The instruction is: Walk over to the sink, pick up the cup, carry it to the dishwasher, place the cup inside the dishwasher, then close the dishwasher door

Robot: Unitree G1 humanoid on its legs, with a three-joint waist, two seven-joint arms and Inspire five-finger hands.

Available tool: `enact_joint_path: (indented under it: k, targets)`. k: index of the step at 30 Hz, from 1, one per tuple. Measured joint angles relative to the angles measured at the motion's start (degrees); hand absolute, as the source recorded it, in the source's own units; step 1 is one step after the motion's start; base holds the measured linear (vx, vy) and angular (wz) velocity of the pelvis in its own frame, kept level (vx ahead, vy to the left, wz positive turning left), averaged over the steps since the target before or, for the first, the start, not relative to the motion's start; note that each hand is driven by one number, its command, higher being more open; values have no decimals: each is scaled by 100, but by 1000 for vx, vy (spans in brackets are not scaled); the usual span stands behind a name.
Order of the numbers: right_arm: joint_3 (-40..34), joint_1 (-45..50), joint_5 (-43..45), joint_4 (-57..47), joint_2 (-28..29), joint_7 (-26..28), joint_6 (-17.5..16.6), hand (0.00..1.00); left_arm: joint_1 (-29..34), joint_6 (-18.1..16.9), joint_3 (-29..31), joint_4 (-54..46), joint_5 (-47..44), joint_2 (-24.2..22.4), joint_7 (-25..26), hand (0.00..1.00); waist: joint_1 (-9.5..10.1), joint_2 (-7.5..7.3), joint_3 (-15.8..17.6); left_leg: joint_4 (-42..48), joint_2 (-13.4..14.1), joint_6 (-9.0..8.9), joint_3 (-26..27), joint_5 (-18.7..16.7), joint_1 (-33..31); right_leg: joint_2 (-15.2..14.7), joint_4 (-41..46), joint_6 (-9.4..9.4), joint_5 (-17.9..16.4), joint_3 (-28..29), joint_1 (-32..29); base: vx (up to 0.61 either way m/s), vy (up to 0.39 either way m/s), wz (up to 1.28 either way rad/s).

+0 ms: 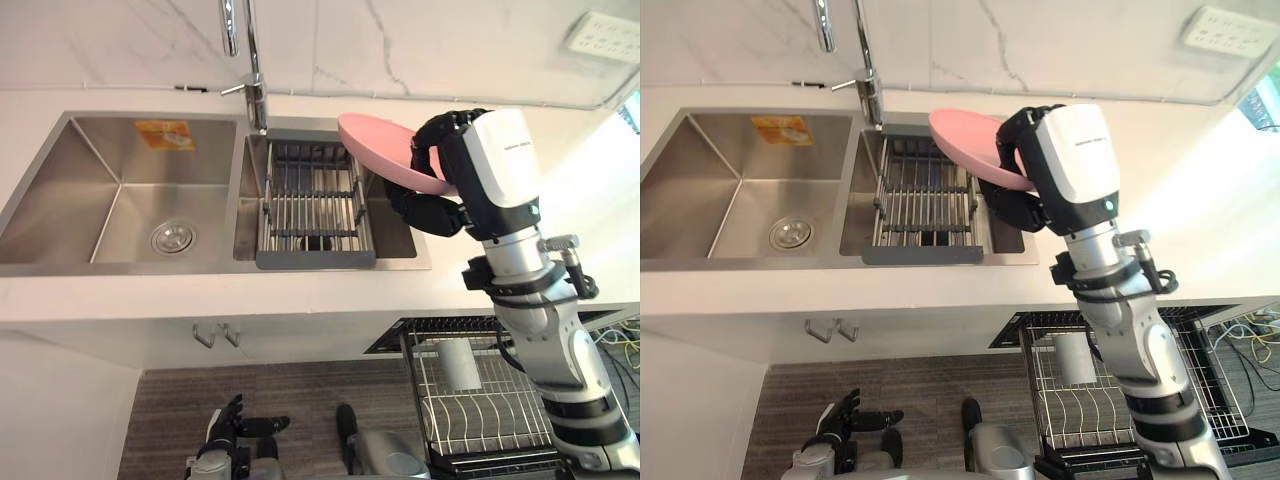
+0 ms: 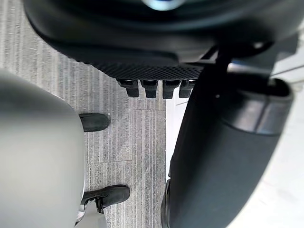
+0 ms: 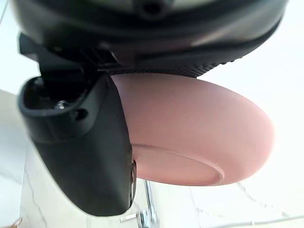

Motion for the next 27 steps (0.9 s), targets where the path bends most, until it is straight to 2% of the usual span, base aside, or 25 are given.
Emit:
enact_joint_path:
  k: [2,9,13,21,25,27]
  targets:
    - [-105,293,1,-199,20,-24,-137,0,75,-4,-20,14,3,-4,-23,100,-29,48,-151,22,-7,17,198,-67,93,31,-63,22,47,189,42,-4,41,-42]
    - [-706,906,2,-481,68,-162,-201,0,187,-13,-125,111,-1,-38,-124,100,-265,170,-319,86,-60,57,562,-182,265,60,-120,76,116,553,114,-8,44,-30]
    - [-1214,1156,2,-478,133,-256,-190,0,213,-28,-195,213,-7,-112,-134,100,-369,369,-442,84,-97,77,816,-235,302,93,-171,119,179,815,58,7,40,-30]
    - [-1940,1594,-3,-272,273,-506,-38,0,376,-55,-208,215,-9,-153,-186,100,-656,551,-549,90,-115,68,1352,-344,318,230,-146,155,234,1306,-142,19,33,-36]
    - [-2196,1677,-4,115,275,-558,150,0,449,-65,-204,207,-10,-271,-246,100,-804,716,-614,173,-156,84,1566,-419,175,268,-8,182,217,1508,-400,23,30,-27]
    - [-2279,1762,-4,252,283,-568,185,0,463,-70,-201,203,-10,-341,-254,100,-818,798,-599,192,-180,92,1662,-440,151,296,106,211,195,1606,-507,33,30,-28]
